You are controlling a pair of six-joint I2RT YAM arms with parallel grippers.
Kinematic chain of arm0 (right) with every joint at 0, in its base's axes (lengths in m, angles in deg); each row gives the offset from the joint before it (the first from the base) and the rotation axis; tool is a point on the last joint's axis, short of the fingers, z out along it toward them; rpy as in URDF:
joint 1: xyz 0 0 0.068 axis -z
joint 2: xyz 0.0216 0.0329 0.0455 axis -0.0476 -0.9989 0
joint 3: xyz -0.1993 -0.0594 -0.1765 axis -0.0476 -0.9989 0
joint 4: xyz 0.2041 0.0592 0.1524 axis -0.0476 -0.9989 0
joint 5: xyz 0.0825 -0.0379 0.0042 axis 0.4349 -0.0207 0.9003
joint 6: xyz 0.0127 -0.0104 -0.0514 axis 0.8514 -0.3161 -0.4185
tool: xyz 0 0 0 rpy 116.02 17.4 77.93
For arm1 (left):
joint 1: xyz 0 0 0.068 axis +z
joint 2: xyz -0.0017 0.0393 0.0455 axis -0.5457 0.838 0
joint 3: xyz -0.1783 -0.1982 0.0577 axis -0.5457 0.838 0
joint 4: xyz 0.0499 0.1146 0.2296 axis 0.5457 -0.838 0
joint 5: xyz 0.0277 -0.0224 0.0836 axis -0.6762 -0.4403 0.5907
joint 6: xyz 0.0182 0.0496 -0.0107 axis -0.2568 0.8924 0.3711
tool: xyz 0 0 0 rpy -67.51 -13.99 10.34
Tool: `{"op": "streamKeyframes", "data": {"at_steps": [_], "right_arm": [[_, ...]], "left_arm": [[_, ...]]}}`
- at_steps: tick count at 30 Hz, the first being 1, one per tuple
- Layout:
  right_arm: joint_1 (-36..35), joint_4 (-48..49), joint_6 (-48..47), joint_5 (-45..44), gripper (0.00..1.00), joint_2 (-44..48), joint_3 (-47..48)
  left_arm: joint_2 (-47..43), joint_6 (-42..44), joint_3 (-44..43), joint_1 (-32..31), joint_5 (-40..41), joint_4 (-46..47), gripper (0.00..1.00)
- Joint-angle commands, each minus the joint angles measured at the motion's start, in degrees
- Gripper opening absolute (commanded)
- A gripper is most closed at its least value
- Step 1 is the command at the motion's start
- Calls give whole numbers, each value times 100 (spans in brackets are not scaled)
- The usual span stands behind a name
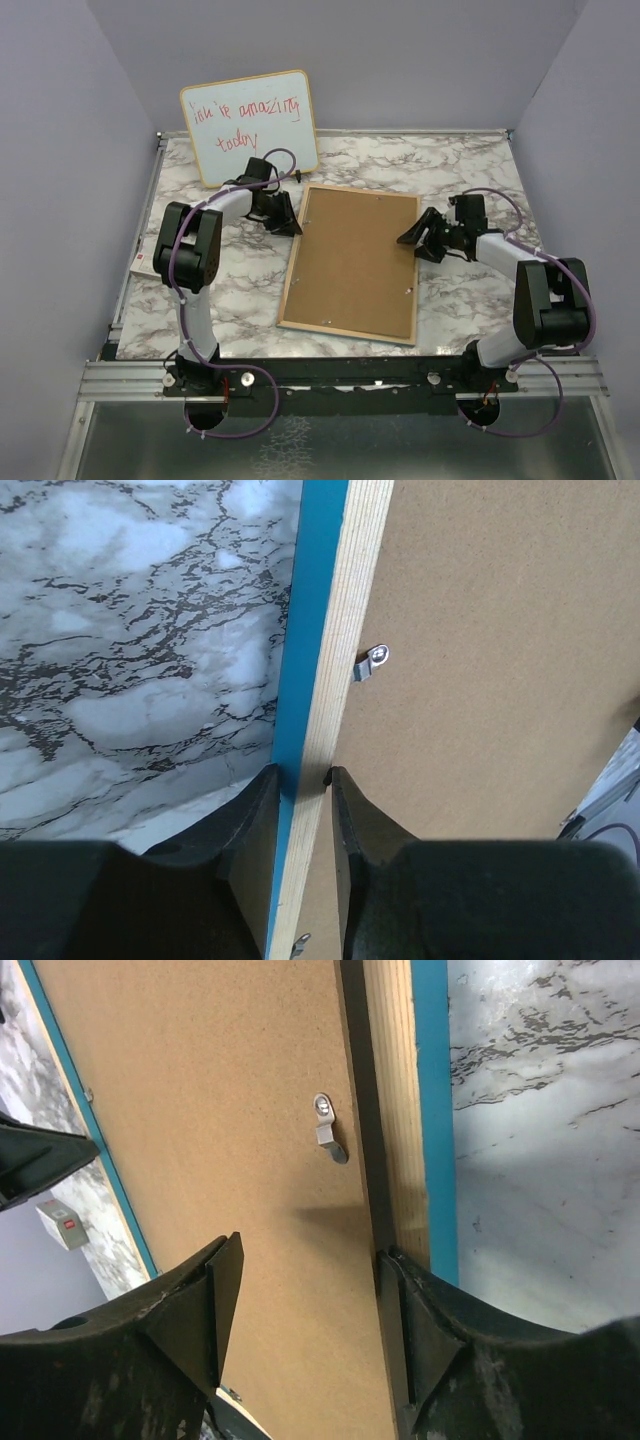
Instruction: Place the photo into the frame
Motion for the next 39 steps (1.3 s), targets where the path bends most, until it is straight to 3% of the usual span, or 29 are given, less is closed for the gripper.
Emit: {"op": "streamKeyframes", "data": {"at_steps": [1, 9, 17, 26, 29, 31, 35, 39], "right_arm": [[-53, -1108, -199, -465, 66, -89, 452], [-123, -2036, -77, -1188, 66, -29, 741], [-184, -1614, -123, -775, 52, -253, 746], [-304, -927, -47, -15, 49, -556, 580], [-310, -1022, -71, -161, 49, -255, 552], [-304, -1325, -56, -715, 52, 32, 605], [-300, -1887, 113, -1735, 59, 729, 661], [-308, -2081, 255, -1985, 61, 1359, 543]], "left_arm": [[166, 29, -140, -101, 40, -190, 29], [157, 2, -152, -100, 77, -229, 32], [183, 2, -169, -97, 12, -239, 32], [238, 2, -121, -101, -203, -239, 32], [180, -19, -125, -101, -65, -239, 32], [122, -45, -133, -101, 120, -239, 32], [-36, -90, -151, -77, 530, -265, 43], [-237, -133, -135, -14, 815, -291, 56]]}}
